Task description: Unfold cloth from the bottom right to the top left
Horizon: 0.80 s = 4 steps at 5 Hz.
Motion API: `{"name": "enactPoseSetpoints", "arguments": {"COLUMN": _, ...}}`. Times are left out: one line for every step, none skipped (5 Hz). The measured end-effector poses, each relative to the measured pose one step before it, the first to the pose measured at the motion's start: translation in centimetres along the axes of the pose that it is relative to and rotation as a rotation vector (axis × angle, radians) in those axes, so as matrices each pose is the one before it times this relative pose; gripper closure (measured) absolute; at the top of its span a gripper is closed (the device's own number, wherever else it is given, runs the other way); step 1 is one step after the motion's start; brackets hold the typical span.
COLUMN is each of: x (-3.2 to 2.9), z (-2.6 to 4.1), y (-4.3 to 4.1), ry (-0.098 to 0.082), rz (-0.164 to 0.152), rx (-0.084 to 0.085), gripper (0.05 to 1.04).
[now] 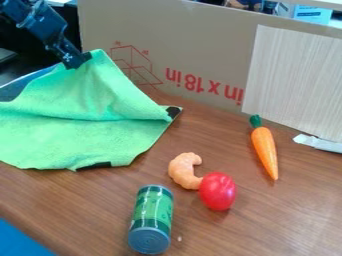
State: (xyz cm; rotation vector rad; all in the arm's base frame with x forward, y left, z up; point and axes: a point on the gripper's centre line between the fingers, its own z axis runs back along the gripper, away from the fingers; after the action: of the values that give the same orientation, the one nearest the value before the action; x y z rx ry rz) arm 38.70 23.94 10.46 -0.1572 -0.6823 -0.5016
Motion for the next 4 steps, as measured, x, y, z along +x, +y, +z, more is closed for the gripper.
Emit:
{"name": "enactPoseSetpoints", "arguments": {"x": 0.326, "z": -0.351, "y": 2.011, "ry": -0.002, "rz": 0.0431, "rx": 0.0416, "gripper": 1.017}}
{"name": "enactPoseSetpoints", "arguments": {"x": 0.019, "z": -0.88, "y": 0.856, "ry": 0.0094, "rz": 0.029, "rx": 0.0312, "gripper": 1.017}}
{"name": "enactPoseSetpoints", "arguments": {"x": 0.167, "z": -1.075, "y": -0.016, "ry": 0.0278, "rz": -0.0046, "rx": 0.0412, "gripper": 1.017}}
{"name": "enactPoseSetpoints", "arguments": {"x": 0.133, "z": -0.421, "y": 0.21, "ry": 0.0215, "rz": 0.0079, "rx": 0.0354, "gripper": 1.017}}
